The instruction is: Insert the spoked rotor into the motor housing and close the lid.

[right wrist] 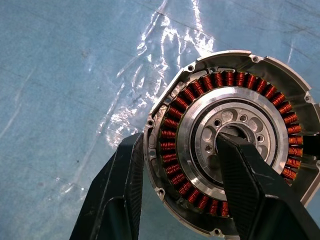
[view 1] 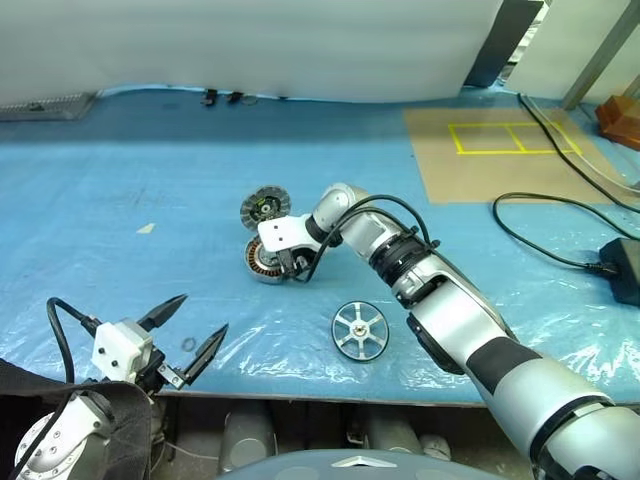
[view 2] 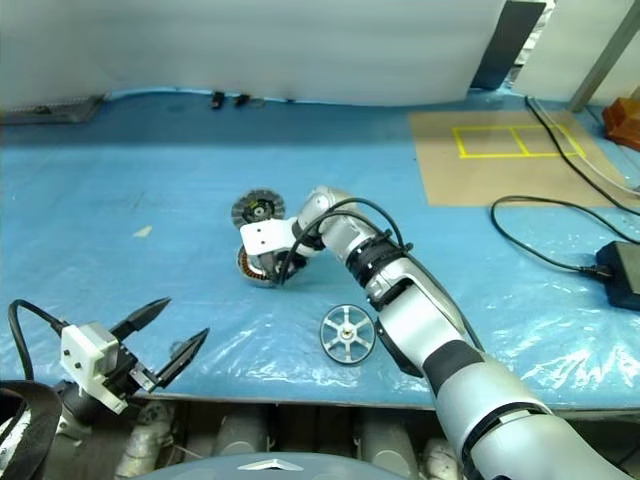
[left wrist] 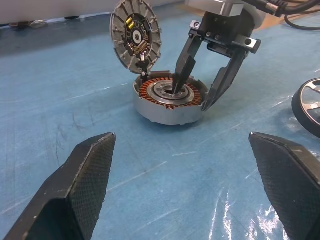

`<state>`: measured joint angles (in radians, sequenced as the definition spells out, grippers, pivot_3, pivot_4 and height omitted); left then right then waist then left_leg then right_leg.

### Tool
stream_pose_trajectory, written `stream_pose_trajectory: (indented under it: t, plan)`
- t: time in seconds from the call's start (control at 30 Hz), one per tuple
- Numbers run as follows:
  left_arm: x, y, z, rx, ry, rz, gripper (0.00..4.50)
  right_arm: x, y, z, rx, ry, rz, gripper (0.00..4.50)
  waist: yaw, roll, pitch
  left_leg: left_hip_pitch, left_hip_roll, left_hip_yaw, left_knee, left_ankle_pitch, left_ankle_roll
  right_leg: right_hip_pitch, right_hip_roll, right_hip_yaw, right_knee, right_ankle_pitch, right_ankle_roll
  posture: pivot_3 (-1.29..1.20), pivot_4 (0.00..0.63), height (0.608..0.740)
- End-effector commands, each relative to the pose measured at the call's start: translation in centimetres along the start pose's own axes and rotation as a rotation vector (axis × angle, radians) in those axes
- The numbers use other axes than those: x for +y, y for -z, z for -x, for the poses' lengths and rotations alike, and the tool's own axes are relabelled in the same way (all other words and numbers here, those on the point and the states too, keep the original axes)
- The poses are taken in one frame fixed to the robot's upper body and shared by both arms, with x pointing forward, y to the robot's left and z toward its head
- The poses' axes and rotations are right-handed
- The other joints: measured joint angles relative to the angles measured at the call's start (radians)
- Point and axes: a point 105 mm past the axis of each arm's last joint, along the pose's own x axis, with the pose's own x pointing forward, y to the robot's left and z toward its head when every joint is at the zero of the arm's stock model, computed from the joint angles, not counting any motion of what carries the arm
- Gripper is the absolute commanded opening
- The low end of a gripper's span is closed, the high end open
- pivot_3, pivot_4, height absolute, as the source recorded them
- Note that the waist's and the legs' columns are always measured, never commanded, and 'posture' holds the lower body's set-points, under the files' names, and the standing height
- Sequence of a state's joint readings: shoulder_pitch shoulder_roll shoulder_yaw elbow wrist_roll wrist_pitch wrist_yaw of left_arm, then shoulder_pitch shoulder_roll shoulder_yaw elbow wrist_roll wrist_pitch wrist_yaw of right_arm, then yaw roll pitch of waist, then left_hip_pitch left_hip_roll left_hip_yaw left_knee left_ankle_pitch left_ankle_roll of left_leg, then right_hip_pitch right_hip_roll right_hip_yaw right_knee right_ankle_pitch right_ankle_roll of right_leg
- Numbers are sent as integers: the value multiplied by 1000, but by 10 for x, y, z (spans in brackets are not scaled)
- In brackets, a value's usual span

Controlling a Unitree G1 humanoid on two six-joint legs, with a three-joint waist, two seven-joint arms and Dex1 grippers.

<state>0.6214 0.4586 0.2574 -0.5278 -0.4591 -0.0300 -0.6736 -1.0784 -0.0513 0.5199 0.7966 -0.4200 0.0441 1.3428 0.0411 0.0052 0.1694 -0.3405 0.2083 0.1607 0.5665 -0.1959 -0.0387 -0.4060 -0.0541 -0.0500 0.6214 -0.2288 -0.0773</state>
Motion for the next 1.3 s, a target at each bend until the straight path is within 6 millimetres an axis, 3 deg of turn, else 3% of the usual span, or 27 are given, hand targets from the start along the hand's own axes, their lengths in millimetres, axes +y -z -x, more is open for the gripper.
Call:
stream_pose_trajectory:
  t: [0.03,0.1,0.23,0.37,0.5,0.6,0.7,0.83,0.93,1.03,1.3]
  plan:
    - [1,-9,3,-21,1,-29,4500,28,3,-18,4,-146,-47,1931,0,-1,0,0,0,0,-1,0,0,0,0,1,-1,0,0,0,150,740]
    - [3,-7,4,-20,-2,-31,4500,30,1,-18,3,-152,-41,1931,-1,-1,0,0,0,0,-2,0,0,0,0,1,-2,0,0,0,150,740]
    - [3,-4,4,-9,2,-35,4500,33,5,-17,17,-155,-21,3187,-2,-1,0,0,0,3,-4,0,0,-1,0,1,-3,2,-5,0,150,740]
    - [1,-5,1,-9,11,-35,4500,26,-7,-3,-38,-112,-1,4475,-1,-1,0,0,0,4,-5,0,0,-1,0,1,-4,2,-5,0,150,740]
    - [3,-12,-2,-27,13,-38,4500,20,-27,26,-152,-80,32,4475,3,-3,2,-1,0,4,-4,0,0,-2,0,0,-3,0,-3,0,150,740]
    - [15,-20,1,-80,-54,-40,4500,20,-46,47,-282,-36,87,4475,1,-5,3,-4,0,4,-3,0,0,-4,0,0,-3,2,-5,0,150,740]
    - [17,-19,6,-73,-67,-44,4500,17,-54,59,-373,54,122,4475,-3,-6,2,-7,0,4,-4,0,0,-8,1,0,-3,2,-6,0,150,740]
    - [22,-20,16,-85,-134,6,4500,11,-51,69,-482,169,40,4475,-2,-7,3,-10,0,5,-4,0,0,-12,1,0,-3,2,-6,0,150,740]
    - [18,-10,28,-42,-153,75,4500,6,-30,71,-521,298,-65,4475,-2,-8,2,-10,0,5,-4,0,0,-12,1,0,-3,2,-6,0,150,740]
    - [19,-4,40,-33,-190,113,4500,2,-23,71,-575,398,-144,4475,-1,-10,3,-10,0,5,-4,0,-1,-11,1,1,-4,2,-5,0,150,740]
    - [22,22,59,31,-255,121,4500,7,-13,61,-589,486,-206,4475,-1,-11,3,-9,0,5,-4,0,-1,-11,1,1,-4,-2,1,0,150,740]
